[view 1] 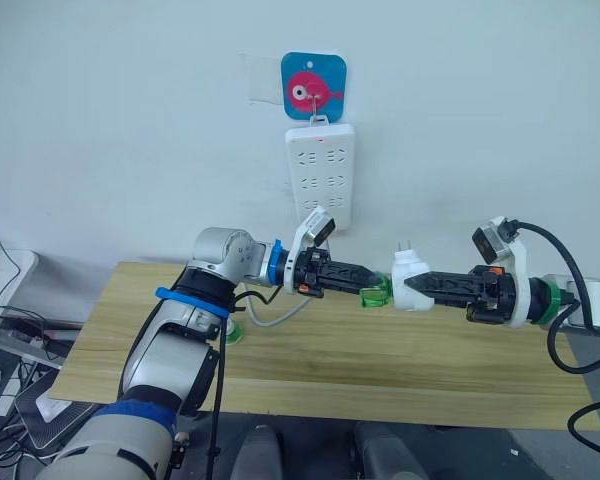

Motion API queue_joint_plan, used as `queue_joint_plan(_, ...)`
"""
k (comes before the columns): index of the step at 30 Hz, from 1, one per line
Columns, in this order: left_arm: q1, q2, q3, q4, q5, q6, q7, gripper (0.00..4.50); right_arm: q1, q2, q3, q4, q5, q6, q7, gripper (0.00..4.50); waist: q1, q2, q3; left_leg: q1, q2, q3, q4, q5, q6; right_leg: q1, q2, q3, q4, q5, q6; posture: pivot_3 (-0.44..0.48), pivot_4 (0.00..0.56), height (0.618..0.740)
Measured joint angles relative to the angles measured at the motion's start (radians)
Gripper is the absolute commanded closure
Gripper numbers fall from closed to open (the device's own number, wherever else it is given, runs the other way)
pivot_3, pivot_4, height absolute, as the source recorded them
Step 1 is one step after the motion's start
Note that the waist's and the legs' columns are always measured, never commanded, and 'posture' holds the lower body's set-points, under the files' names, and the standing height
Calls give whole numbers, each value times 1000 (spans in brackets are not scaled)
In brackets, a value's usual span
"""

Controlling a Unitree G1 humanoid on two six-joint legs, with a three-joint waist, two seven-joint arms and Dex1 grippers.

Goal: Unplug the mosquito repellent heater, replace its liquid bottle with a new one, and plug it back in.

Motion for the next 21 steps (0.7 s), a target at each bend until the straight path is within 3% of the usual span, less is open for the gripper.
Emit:
queue_joint_plan(4,-1,-14,4,0,12,-35,4,124,12,-22,22,-5,-1,-12,-9,1521,2,0,0,0,0,0,0,0,0,0,-1,0,0,0,0,33,156,740)
queue_joint_plan(9,8,-10,21,-28,61,-175,16,40,43,-28,29,-6,-18,-13,-3,1521,2,0,0,0,0,1,0,0,0,0,-1,1,0,0,0,31,154,740)
queue_joint_plan(15,138,21,23,-194,210,-620,15,40,60,-41,8,27,-20,-14,21,1521,4,0,0,0,0,2,0,0,-1,0,-2,1,0,0,0,48,155,740)
queue_joint_plan(21,297,15,43,-329,372,-1277,4,40,58,-46,-54,149,-20,5,61,1521,18,0,0,1,-1,4,2,0,-1,1,-4,2,0,0,0,54,154,740)
